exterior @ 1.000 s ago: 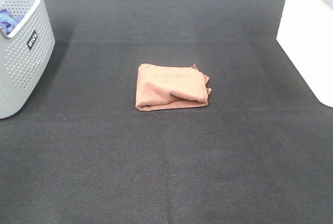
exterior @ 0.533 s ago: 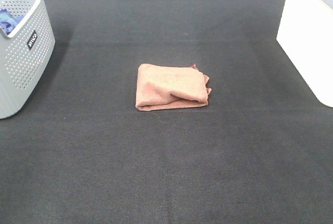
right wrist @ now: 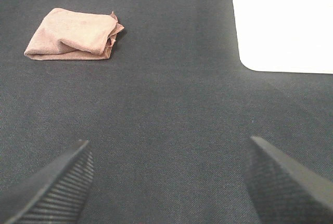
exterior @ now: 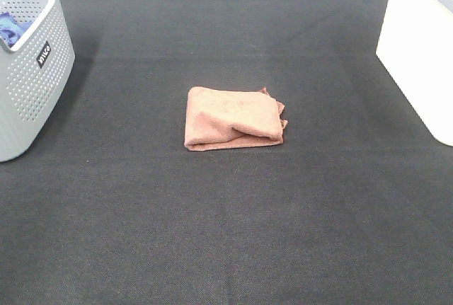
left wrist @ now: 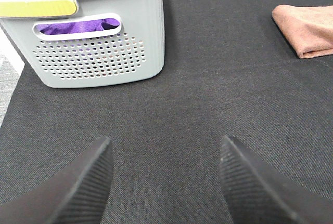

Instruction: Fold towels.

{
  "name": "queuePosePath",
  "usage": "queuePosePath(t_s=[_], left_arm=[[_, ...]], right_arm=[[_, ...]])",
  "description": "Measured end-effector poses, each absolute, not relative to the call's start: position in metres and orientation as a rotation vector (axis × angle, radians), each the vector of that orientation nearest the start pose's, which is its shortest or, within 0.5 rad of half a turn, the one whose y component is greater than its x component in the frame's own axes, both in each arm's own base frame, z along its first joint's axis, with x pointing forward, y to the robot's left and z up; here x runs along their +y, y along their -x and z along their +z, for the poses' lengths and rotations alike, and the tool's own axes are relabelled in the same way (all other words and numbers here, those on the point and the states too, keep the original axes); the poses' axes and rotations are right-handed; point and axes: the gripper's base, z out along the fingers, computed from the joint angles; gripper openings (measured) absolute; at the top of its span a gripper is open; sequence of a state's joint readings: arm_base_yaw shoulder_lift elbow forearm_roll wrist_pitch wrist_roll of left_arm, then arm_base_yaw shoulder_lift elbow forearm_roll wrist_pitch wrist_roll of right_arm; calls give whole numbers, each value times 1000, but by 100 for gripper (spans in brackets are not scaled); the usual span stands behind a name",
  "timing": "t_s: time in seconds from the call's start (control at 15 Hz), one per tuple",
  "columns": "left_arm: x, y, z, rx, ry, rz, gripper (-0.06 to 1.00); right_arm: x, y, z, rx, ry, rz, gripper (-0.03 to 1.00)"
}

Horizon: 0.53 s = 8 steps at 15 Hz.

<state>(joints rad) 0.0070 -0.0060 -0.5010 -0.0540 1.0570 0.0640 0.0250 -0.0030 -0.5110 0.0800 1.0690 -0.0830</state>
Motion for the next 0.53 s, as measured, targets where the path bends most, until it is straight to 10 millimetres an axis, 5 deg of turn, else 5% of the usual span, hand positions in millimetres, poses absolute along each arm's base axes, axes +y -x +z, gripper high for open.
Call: queuePosePath(t_s=[0.53], left_arm=[[-4, 6, 278, 2032, -61, -20, 58]], right_arm=[[6, 7, 279, 2036, 114, 60, 75]])
